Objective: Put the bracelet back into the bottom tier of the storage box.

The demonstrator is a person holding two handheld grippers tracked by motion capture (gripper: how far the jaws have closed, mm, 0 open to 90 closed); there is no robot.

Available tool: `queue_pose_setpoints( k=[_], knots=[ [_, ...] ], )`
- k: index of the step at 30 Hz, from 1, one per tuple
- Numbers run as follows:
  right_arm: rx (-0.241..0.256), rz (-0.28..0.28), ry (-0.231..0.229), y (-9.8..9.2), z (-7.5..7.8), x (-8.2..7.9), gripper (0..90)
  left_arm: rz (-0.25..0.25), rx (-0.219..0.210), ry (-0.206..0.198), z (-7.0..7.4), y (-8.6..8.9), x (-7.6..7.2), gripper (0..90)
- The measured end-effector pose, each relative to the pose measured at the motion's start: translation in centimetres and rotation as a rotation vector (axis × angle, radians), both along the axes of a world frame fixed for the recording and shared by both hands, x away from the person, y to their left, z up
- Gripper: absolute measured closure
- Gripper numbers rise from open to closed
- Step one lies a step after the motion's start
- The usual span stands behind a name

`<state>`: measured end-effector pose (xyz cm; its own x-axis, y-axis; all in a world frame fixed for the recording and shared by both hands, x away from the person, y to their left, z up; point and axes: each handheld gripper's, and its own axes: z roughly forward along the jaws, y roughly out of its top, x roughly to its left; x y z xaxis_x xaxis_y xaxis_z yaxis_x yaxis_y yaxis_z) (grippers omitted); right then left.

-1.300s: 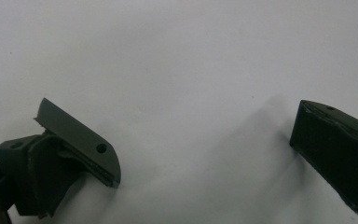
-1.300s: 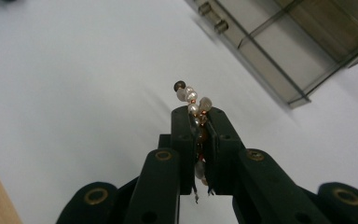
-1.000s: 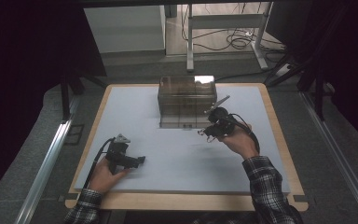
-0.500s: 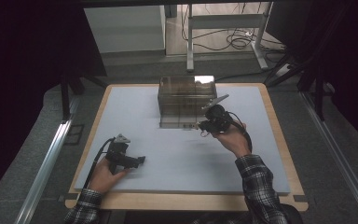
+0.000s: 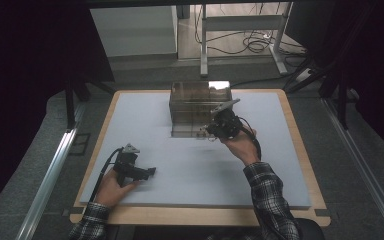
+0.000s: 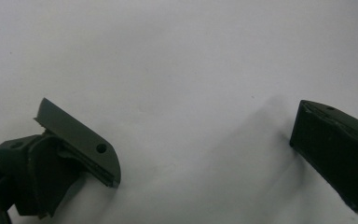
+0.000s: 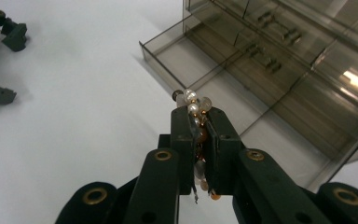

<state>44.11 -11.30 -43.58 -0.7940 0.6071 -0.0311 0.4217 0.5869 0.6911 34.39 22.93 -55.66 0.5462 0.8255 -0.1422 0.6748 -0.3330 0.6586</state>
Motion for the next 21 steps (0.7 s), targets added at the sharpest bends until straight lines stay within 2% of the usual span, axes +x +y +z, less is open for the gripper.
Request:
queue_pose_setpoints(
  k=[21],
  knots=[
    [0.048, -0.026, -0.046, 2.5, -1.0, 2.1, 81.4, 0.002, -0.002, 0.001, 0.0, 0.0, 0.0, 0.0]
  ],
)
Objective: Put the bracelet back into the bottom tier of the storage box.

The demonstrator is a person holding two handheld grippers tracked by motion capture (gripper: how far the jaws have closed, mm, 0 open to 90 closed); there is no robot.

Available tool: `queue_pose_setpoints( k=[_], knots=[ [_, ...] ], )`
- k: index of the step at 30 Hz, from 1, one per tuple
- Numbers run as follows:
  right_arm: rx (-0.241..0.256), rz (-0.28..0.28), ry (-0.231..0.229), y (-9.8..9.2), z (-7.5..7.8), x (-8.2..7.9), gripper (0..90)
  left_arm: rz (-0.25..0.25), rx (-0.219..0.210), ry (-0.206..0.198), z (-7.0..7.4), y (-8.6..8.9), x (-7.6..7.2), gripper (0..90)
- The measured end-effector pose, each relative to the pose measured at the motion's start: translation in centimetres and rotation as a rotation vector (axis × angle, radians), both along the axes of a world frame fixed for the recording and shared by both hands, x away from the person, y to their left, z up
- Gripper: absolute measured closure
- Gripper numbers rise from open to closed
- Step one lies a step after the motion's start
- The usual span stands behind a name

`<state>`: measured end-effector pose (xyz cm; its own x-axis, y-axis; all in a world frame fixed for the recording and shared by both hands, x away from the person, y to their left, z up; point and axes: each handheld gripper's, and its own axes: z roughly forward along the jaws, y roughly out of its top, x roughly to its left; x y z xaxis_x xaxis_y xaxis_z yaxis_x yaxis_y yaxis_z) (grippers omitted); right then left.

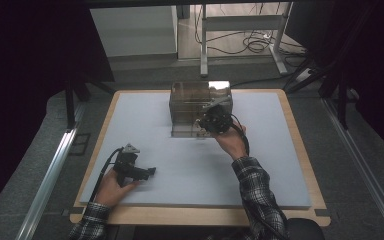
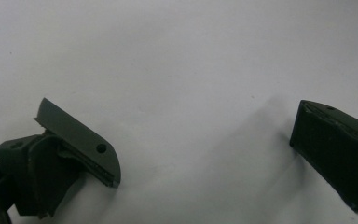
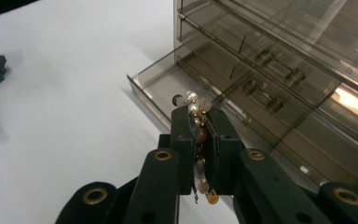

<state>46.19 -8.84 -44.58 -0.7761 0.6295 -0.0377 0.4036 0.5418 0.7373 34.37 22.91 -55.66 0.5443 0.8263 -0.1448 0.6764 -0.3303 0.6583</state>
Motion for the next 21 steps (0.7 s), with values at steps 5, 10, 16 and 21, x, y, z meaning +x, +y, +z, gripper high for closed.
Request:
queue_pose_setpoints(
  k=[5, 10, 16, 21],
  knots=[
    [0.014, -0.007, -0.012, 0.6, -0.2, 0.5, 81.4, 0.000, 0.000, 0.000, 0.0, 0.0, 0.0, 0.0],
    [0.020, -0.009, -0.030, 1.2, -0.1, 1.0, 81.4, 0.000, 0.000, 0.000, 0.0, 0.0, 0.0, 0.0],
    [0.036, -0.009, -0.043, 2.1, -0.1, 1.5, 81.4, 0.000, 0.000, 0.000, 0.0, 0.0, 0.0, 0.0],
    [0.050, -0.010, -0.047, 2.8, -0.4, 2.1, 81.4, 0.000, -0.001, -0.001, 0.0, 0.0, 0.0, 0.0]
  ],
)
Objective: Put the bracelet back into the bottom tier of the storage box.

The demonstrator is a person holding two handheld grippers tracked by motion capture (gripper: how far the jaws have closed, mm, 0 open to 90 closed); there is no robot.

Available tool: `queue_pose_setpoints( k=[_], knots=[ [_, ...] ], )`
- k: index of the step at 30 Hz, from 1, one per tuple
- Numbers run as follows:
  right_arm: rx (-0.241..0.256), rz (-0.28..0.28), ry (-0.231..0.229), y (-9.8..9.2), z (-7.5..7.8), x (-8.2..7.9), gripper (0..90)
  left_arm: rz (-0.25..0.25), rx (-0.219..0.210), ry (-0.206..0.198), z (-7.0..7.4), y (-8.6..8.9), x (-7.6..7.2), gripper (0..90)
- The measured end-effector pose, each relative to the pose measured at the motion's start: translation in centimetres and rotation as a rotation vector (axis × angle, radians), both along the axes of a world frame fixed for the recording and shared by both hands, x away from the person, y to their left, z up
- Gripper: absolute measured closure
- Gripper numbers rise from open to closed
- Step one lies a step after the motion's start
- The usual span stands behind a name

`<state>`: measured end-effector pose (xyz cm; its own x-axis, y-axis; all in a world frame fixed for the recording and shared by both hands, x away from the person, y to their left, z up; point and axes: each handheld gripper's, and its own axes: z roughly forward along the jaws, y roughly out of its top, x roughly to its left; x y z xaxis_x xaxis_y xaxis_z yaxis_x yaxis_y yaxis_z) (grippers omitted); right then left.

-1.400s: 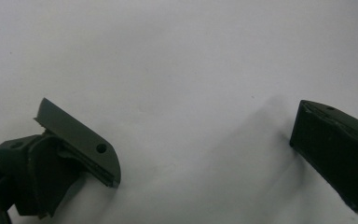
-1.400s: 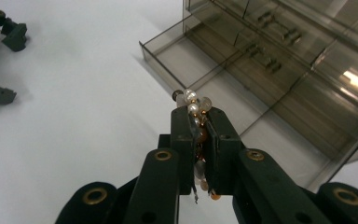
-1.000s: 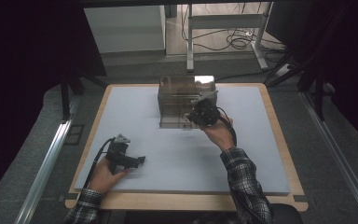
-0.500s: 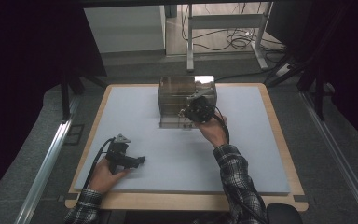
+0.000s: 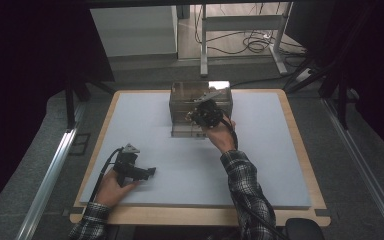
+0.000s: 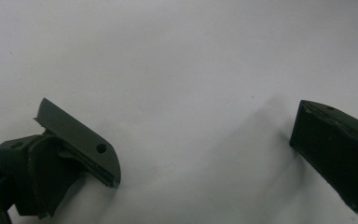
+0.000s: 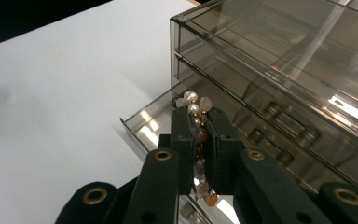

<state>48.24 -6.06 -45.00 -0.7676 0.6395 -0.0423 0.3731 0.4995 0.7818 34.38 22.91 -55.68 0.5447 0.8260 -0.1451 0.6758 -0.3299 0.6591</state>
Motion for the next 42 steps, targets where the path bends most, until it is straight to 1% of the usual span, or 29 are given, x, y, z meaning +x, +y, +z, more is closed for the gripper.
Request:
queue_pose_setpoints(
  k=[2, 15, 21, 26, 33, 39, 40, 42],
  knots=[
    [0.014, -0.001, 0.006, 0.3, -0.2, 0.2, 81.3, 0.000, 0.000, 0.000, 0.0, 0.0, 0.0, 0.0],
    [0.035, 0.022, 0.001, 2.7, -1.2, 1.1, 81.3, 0.000, 0.001, 0.000, 0.0, 0.0, 0.0, 0.0],
    [0.025, 0.018, 0.008, 3.4, -2.2, 1.5, 81.3, 0.000, 0.001, -0.001, 0.0, 0.0, 0.0, 0.0],
    [0.017, 0.013, 0.019, 3.7, -3.3, 1.9, 81.3, -0.001, 0.003, 0.001, 0.0, 0.0, 0.0, 0.0],
    [-0.008, 0.011, 0.034, 3.9, -5.0, 2.3, 81.1, 0.000, 0.002, 0.001, 0.0, 0.0, 0.0, 0.0],
    [-0.028, 0.012, 0.041, 4.1, -5.8, 2.3, 80.9, 0.000, 0.001, 0.001, 0.0, 0.0, 0.0, 0.0],
    [-0.034, 0.008, 0.047, 4.1, -5.9, 2.3, 80.9, 0.000, 0.002, 0.002, 0.0, 0.0, 0.0, 0.0],
    [-0.034, 0.007, 0.045, 4.3, -6.2, 2.4, 80.6, 0.000, 0.003, 0.003, 0.0, 0.0, 0.0, 0.0]
  ],
)
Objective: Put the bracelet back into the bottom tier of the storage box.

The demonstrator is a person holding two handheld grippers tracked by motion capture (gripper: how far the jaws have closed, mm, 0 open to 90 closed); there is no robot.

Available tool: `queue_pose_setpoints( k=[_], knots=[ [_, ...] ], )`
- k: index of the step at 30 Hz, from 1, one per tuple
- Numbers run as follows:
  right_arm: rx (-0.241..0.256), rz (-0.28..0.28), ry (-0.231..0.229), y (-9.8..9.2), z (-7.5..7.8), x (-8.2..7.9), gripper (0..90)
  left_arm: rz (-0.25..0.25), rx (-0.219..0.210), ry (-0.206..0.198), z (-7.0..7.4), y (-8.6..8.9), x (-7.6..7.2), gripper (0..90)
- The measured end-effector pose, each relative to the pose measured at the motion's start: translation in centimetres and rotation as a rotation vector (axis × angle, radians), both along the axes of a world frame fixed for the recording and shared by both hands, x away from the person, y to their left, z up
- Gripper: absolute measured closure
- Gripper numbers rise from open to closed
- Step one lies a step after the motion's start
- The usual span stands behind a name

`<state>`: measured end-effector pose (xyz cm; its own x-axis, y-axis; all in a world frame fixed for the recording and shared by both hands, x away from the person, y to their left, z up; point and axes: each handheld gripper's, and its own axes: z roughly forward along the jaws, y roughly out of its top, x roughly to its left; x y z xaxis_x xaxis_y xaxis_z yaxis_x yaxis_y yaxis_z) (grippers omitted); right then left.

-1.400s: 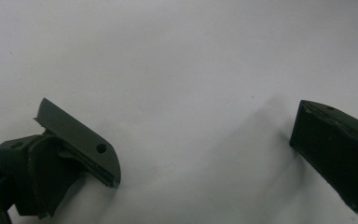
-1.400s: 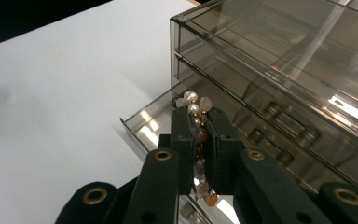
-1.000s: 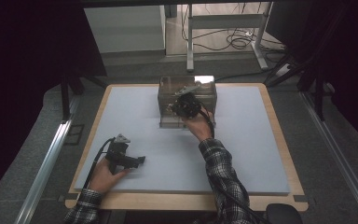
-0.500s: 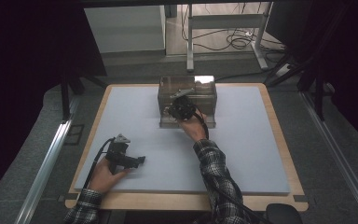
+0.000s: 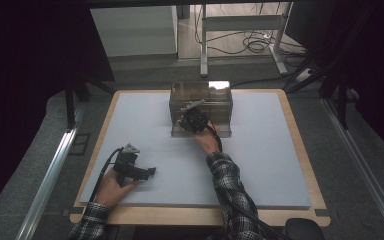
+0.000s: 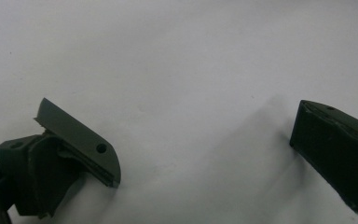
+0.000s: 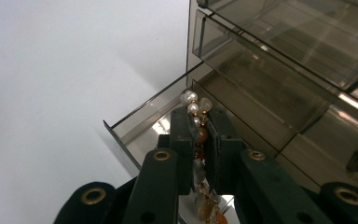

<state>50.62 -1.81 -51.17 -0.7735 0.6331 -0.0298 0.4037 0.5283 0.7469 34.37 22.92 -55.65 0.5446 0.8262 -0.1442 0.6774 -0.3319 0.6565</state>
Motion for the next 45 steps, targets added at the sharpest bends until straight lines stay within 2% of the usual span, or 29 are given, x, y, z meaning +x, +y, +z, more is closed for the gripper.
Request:
queue_pose_setpoints(
  k=[8, 14, 20, 32, 45],
  knots=[
    [-0.011, -0.013, 0.007, 0.4, -0.4, 0.3, 68.9, 0.001, -0.001, 0.000, 0.0, 0.0, 0.0, 0.0],
    [0.001, -0.010, -0.002, 0.5, 0.2, 0.2, 65.7, 0.001, -0.002, -0.002, 0.0, 0.0, 0.0, 0.0],
    [-0.014, 0.003, -0.004, 0.3, 0.3, 0.1, 62.6, 0.001, -0.002, -0.002, 0.0, 0.0, 0.0, 0.0],
    [-0.011, 0.015, 0.003, -0.1, 0.8, -0.5, 54.5, 0.000, -0.001, -0.002, 0.0, 0.0, 0.0, 0.0],
    [-0.022, 0.043, -0.011, -0.2, 1.6, -1.5, 41.4, 0.000, -0.001, -0.002, 0.0, 0.0, 0.0, 0.0]
  ],
)
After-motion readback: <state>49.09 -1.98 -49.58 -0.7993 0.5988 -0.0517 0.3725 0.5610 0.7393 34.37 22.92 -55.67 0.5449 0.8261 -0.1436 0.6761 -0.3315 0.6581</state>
